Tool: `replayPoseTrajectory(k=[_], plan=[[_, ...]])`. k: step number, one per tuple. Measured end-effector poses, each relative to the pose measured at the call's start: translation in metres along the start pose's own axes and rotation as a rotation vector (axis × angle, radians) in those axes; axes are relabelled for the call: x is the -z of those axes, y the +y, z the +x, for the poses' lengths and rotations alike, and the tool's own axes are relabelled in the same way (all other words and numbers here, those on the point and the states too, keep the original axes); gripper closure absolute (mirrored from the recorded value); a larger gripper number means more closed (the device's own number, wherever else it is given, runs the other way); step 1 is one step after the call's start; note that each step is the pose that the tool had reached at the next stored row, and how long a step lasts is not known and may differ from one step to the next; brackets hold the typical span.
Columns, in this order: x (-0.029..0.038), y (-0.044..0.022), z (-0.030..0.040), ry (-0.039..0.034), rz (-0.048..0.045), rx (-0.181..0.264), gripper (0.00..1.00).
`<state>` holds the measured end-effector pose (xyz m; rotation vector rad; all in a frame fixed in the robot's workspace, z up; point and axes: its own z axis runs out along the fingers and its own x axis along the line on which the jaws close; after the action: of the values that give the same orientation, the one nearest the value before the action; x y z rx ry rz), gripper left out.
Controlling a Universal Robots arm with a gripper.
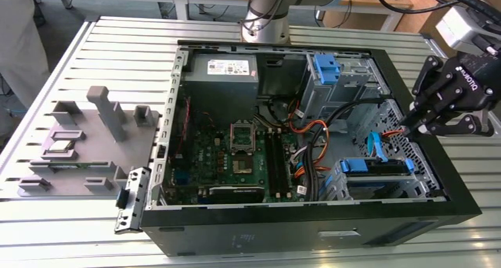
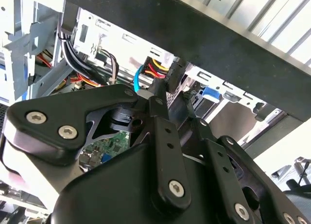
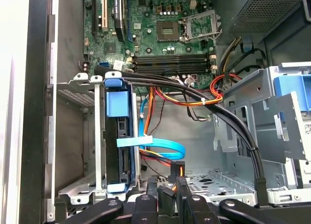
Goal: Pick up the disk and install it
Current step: 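Insert the second disk wire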
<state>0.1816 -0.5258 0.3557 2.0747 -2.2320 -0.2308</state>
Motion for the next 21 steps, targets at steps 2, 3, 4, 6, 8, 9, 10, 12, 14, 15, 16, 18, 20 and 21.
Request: replayPoseTrajectory(k=[2,3,4,6,8,9,10,12,14,15,16,18,20,21], plan=[[-0.0001,-0.0008,-0.0001,0.0002,-0.0016,0.000,0.70],[-0.0001,-0.0013,-0.0002,0.0002,-0.0031,0.000,0.70],[-0.0001,-0.0018,-0.0003,0.0004,-0.0046,0.000,0.70],[-0.0001,-0.0030,-0.0005,0.0005,-0.0080,0.000,0.70],[0.0000,-0.0042,-0.0008,0.0009,-0.0118,-0.001,0.70],[0.0000,-0.0049,-0.0009,0.0010,-0.0140,-0.001,0.70],[0.0000,-0.0056,-0.0011,0.0012,-0.0162,-0.001,0.70],[0.0000,-0.0071,-0.0015,0.0015,-0.0208,-0.001,0.70],[0.0001,-0.0088,-0.0019,0.0019,-0.0260,-0.001,0.70],[0.0001,-0.0097,-0.0020,0.0020,-0.0288,-0.001,0.70],[0.0002,-0.0108,-0.0022,0.0023,-0.0320,-0.001,0.70],[0.0003,-0.0131,-0.0024,0.0028,-0.0392,-0.002,0.70],[0.0004,-0.0154,-0.0027,0.0034,-0.0462,-0.002,0.70],[0.0004,-0.0166,-0.0029,0.0037,-0.0499,-0.002,0.70]])
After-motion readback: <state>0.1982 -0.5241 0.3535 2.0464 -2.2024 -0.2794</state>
